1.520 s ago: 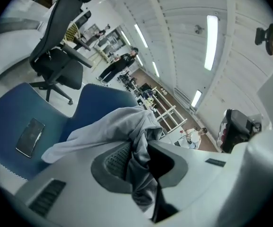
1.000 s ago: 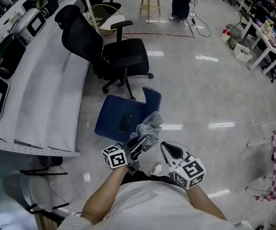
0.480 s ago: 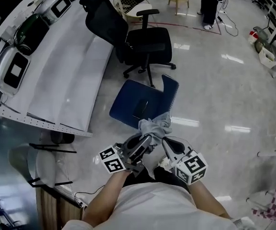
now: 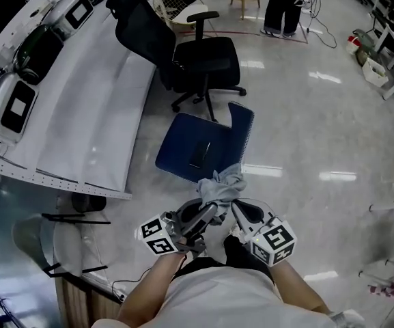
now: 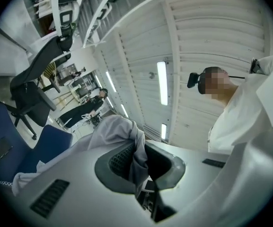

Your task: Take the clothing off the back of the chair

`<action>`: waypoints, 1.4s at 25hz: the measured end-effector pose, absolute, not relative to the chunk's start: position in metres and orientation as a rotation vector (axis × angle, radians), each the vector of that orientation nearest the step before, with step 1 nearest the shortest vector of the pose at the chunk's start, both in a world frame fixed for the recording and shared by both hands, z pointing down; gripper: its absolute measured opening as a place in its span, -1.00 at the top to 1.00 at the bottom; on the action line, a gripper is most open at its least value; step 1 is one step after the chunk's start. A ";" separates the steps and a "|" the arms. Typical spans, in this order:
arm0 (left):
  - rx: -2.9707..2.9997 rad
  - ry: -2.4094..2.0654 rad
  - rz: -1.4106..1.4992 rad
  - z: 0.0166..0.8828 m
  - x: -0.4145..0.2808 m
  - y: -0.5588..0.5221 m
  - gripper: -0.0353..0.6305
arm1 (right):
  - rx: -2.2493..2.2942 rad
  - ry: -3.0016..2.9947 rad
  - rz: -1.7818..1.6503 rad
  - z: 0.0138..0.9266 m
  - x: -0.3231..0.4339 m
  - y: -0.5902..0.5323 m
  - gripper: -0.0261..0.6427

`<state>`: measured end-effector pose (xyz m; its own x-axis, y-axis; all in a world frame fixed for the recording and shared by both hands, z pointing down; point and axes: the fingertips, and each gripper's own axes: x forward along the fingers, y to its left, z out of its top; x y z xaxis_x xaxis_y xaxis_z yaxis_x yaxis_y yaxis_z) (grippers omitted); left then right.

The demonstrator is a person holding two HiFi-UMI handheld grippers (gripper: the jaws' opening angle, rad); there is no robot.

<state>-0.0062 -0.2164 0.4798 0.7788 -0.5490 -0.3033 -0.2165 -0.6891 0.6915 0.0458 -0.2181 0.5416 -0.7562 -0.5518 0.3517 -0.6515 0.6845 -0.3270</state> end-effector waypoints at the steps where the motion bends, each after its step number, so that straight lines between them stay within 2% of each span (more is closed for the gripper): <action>1: 2.319 -0.550 -0.660 0.479 -0.009 -0.210 0.78 | 0.988 -2.667 0.639 0.540 0.042 -0.214 0.87; 12: 2.311 -0.408 -0.667 0.475 -0.058 -0.108 0.78 | 1.162 -2.573 0.549 0.512 -0.004 -0.122 0.87; 20: 2.203 -0.277 -0.732 0.484 -0.073 -0.051 0.78 | 1.126 -2.503 0.572 0.521 -0.047 -0.042 0.87; 35: 2.228 -0.209 -0.719 0.470 -0.028 0.009 0.78 | 1.208 -2.505 0.531 0.503 0.001 0.020 0.87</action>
